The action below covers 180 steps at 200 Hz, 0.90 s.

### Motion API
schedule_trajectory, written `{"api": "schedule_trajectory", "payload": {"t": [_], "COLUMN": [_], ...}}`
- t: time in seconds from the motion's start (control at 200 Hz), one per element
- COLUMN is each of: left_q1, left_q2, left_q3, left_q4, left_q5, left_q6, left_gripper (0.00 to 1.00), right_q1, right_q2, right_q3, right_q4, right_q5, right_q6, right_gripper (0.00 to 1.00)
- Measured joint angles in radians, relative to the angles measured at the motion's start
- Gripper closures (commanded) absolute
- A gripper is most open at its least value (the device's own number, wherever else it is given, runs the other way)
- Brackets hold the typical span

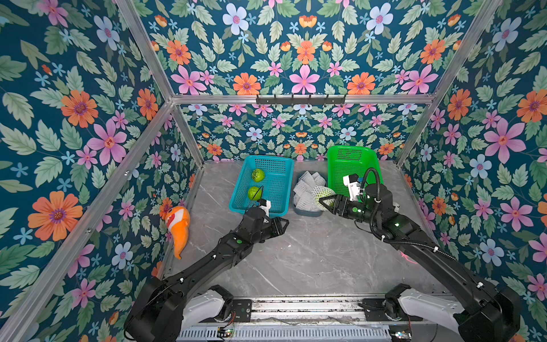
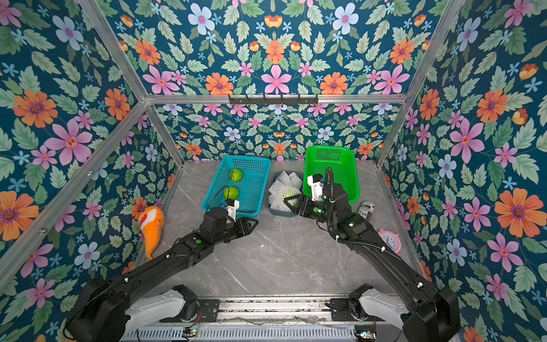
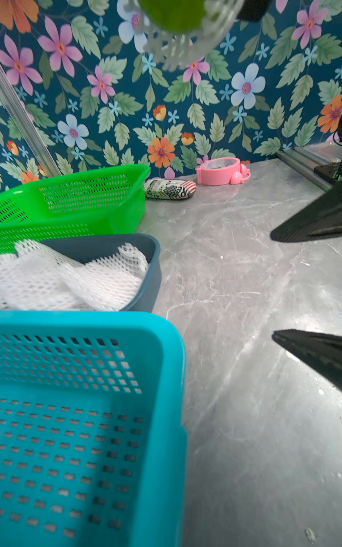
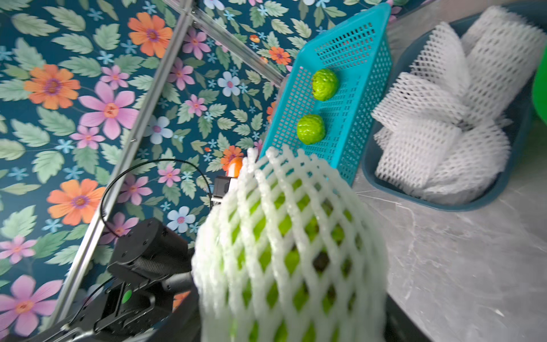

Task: Sleeve custard apples in foam nets
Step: Pick up the custard apple from the center of the board, then place the custard apple in the basket.

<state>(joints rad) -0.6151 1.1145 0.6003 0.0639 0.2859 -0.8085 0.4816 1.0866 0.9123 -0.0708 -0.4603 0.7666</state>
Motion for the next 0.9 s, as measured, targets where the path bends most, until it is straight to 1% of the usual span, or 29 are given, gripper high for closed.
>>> {"api": "schedule_trajectory", "payload": {"t": [0.135, 0.25, 0.335, 0.425, 0.53, 0.585, 0.685, 0.78, 0.9], "left_q1": [0.000, 0.003, 0.014, 0.042, 0.079, 0.098, 0.118, 0.145, 0.202], "left_q2": [-0.032, -0.053, -0.058, -0.049, -0.021, 0.003, 0.035, 0.051, 0.079], "left_q3": [0.061, 0.151, 0.226, 0.298, 0.356, 0.386, 0.419, 0.421, 0.378], "left_q4": [-0.029, -0.048, -0.047, -0.019, 0.048, 0.081, 0.111, 0.104, 0.059], "left_q5": [0.002, 0.008, 0.036, 0.100, 0.202, 0.260, 0.322, 0.335, 0.272], "left_q6": [0.010, 0.035, 0.057, 0.073, 0.073, 0.048, 0.047, 0.049, 0.056], "left_gripper": [0.48, 0.47, 0.46, 0.43, 0.43, 0.43, 0.43, 0.43, 0.44], "right_q1": [-0.026, -0.027, -0.031, -0.043, -0.066, -0.073, -0.074, -0.077, -0.077], "right_q2": [-0.033, -0.055, -0.071, -0.090, -0.106, -0.105, -0.082, -0.036, 0.028], "right_q3": [-0.026, -0.030, -0.046, -0.085, -0.132, -0.150, -0.161, -0.159, -0.158], "right_q4": [0.053, 0.106, 0.137, 0.190, 0.264, 0.312, 0.403, 0.518, 0.689], "right_q5": [-0.062, -0.117, -0.147, -0.192, -0.230, -0.253, -0.307, -0.380, -0.472], "right_q6": [0.044, 0.053, 0.066, 0.085, 0.124, 0.147, 0.180, 0.228, 0.318], "right_gripper": [0.34, 0.34, 0.34, 0.34, 0.34, 0.34, 0.34, 0.34, 0.34]}}
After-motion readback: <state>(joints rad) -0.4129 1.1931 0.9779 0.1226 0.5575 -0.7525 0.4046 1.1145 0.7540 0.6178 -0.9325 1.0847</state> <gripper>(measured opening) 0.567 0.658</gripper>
